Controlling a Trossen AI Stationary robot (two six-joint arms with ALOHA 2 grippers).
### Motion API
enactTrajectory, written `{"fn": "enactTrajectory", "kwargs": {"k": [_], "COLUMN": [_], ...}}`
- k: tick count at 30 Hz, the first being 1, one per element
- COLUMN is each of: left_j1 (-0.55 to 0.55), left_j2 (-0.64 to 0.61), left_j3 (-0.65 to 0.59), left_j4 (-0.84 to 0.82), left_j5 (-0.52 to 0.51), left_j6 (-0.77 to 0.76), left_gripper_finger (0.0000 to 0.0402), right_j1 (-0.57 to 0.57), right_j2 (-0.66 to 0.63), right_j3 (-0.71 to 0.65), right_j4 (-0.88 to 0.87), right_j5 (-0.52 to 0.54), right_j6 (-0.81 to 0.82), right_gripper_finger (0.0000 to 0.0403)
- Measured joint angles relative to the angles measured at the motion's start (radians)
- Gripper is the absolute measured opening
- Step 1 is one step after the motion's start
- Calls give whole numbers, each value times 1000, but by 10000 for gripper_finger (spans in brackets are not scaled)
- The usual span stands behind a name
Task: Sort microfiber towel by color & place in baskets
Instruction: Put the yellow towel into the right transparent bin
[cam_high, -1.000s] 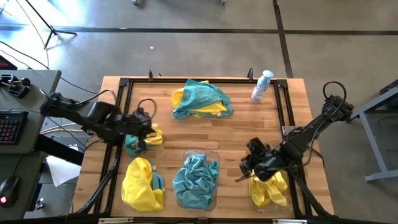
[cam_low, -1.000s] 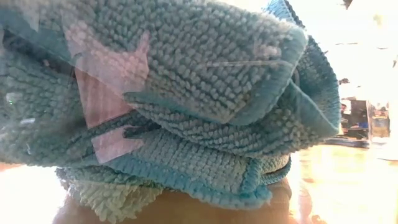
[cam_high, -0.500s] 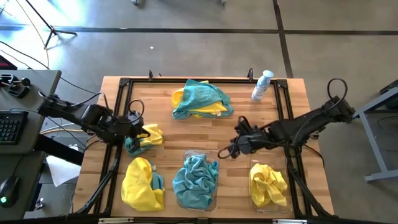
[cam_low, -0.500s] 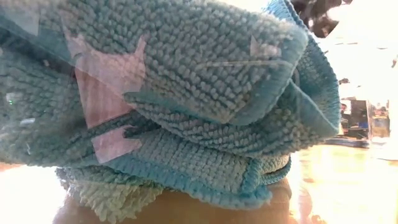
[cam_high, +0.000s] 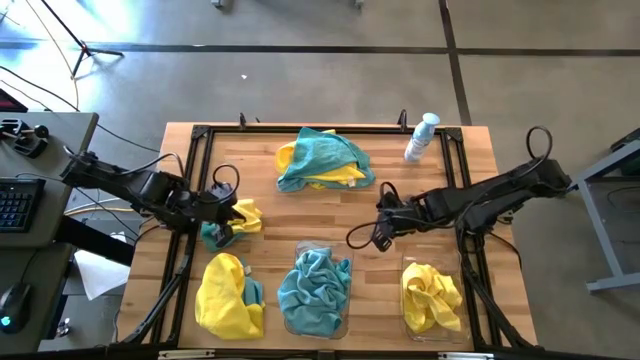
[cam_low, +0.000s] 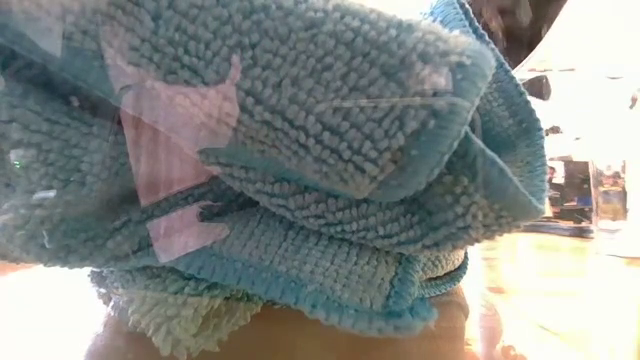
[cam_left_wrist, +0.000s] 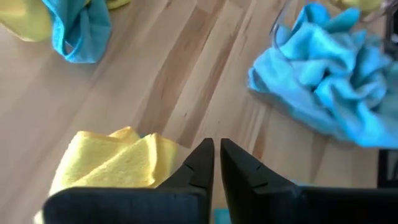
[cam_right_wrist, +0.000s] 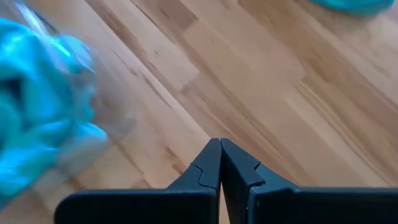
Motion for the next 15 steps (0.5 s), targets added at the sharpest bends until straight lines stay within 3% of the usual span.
{"fn": "enactTrajectory", "kwargs": {"k": [10, 15], "left_j1": [0, -6], "left_j2": [75, 147], "left_j3": [0, 0], "left_j4": [169, 257], "left_j5": [-13, -35], "left_j6": [-144, -427], "left_gripper_finger": [94, 87], "right_j1": [-56, -100], "right_j2": [0, -15], "right_j3": [-98, -98], "right_j4": [155, 103], "right_j5": [-27, -101], "right_j6": [-218, -404], "right_gripper_finger": [0, 0]}}
